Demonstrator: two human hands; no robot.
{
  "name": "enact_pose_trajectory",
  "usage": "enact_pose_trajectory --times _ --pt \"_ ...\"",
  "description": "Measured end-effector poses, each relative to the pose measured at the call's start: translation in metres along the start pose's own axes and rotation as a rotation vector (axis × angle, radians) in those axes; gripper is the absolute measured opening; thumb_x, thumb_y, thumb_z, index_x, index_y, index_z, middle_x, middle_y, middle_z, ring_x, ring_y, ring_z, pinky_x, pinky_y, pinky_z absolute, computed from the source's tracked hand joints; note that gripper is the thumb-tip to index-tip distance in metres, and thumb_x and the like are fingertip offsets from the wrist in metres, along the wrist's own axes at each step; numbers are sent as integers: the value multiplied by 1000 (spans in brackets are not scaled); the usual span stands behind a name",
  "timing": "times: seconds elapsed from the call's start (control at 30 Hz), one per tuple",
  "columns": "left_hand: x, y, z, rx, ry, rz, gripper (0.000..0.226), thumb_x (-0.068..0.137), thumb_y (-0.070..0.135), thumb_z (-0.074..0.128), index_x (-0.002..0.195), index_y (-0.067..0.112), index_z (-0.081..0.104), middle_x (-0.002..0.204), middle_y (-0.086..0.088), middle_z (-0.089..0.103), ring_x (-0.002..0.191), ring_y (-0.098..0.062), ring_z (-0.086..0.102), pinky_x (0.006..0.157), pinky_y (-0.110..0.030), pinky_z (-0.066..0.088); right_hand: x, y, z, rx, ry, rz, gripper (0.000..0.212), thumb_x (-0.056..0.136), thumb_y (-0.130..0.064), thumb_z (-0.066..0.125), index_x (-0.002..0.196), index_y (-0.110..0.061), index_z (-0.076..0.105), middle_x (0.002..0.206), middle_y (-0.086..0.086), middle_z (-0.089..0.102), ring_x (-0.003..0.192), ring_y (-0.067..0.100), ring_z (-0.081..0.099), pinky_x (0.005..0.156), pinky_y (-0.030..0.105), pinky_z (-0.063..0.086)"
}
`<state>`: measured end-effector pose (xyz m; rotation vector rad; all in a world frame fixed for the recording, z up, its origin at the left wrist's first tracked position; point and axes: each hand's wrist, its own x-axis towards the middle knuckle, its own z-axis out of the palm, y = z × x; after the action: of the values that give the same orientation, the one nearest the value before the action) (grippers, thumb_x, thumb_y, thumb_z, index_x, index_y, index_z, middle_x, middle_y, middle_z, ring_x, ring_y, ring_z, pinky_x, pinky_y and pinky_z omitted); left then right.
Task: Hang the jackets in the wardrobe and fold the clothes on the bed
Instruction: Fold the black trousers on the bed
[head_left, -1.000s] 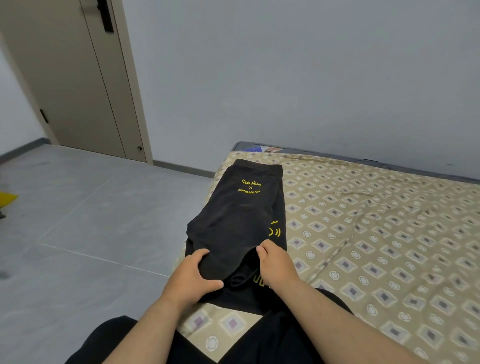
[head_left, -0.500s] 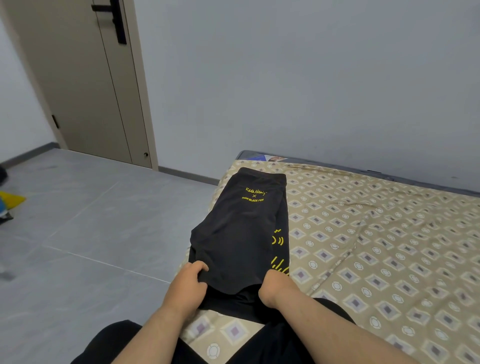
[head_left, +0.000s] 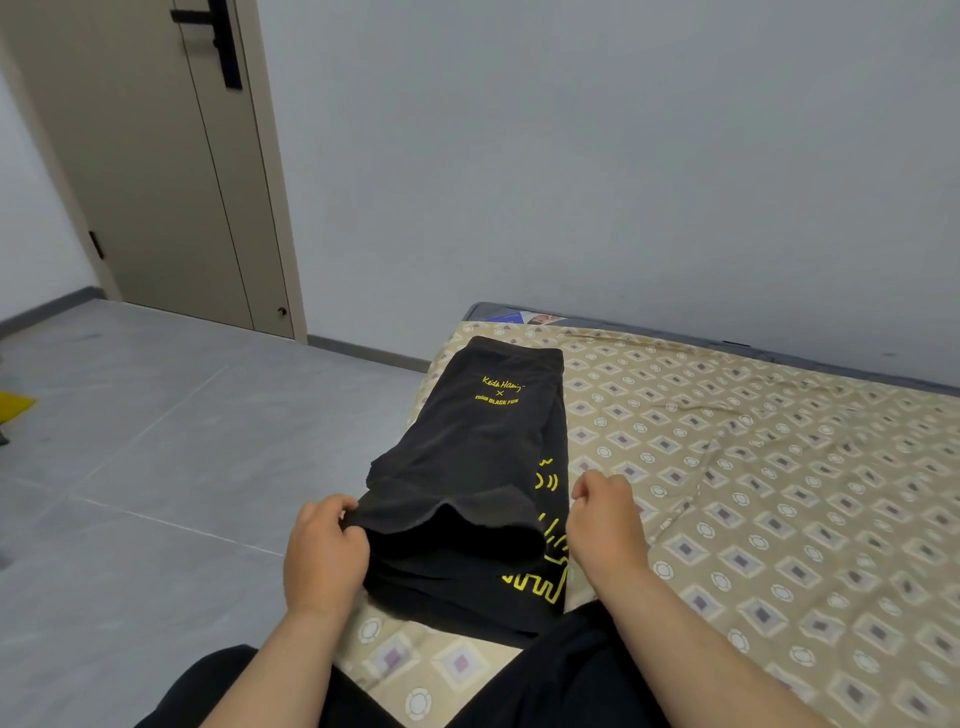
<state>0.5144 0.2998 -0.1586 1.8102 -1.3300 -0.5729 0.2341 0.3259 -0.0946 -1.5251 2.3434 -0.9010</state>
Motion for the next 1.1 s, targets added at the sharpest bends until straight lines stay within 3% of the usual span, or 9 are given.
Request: enact_pose_trajectory --times 0.13,0.3,0.43,0.53,0.67,0.8,0.87,0.97,1.1 --pt "5 -5 -2 17 -91 -93 15 83 7 52 84 20 60 102 -4 51 83 -22 53 72 -36 45 -8 2 12 -229 -413 15 19 82 -15 47 101 -18 50 102 2 58 93 26 59 74 32 46" --pt "-2 -1 2 23 -187 -81 19 74 10 52 82 27 51 95 6 42 88 -22 51 72 -39 51 -18 -4 26 -355 -835 -58 74 75 -48 71 137 -23 40 133 0 54 120 24 54 92 31 45" --pt "-1 -9 6 153 -380 -115 22 70 22 54 89 33 52 99 6 44 100 -23 46 81 -33 41 -23 -10 41 -463 -822 -1 56 86 -31 60 137 -19 40 134 12 45 120 33 52 99 38 46" --pt "0 -13 10 33 -454 -202 17 70 35 53 83 24 56 96 2 56 87 -20 54 73 -35 44 -15 -12 44 -312 -759 149 48 87 -22 50 132 -11 36 134 17 42 119 34 49 100 37 44" --pt "2 -15 16 -95 -355 -280 23 88 38 57 88 17 47 88 -3 61 74 -18 55 65 -34 43 1 -11 42 -73 -654 287 32 93 -13 55 123 -3 49 123 15 60 101 27 56 65 24 40" --pt "7 -18 16 -162 -361 -356 34 90 38 62 113 22 43 111 -1 55 97 -22 59 73 -35 48 12 -6 35 130 -520 431 9 84 0 52 82 -8 54 66 10 48 53 21 41 46 24 26" --pt "8 -19 16 -182 -399 -351 42 86 33 68 119 26 43 113 -2 56 96 -20 61 68 -30 48 22 7 23 55 -442 533 13 84 -1 45 78 -10 51 75 12 52 62 22 43 54 26 34" --pt "8 -16 19 -168 -410 -313 35 79 31 76 105 24 53 102 4 62 91 -16 63 69 -30 48 27 16 17 -227 -587 403 25 92 -3 33 84 -8 57 106 16 59 97 27 57 78 27 39" --pt "6 -10 24 -192 -417 -264 32 90 32 65 66 15 51 64 5 55 61 -17 50 59 -29 38 17 8 34 -150 -681 465 44 95 -13 30 131 -3 55 134 14 55 122 30 54 94 33 44"
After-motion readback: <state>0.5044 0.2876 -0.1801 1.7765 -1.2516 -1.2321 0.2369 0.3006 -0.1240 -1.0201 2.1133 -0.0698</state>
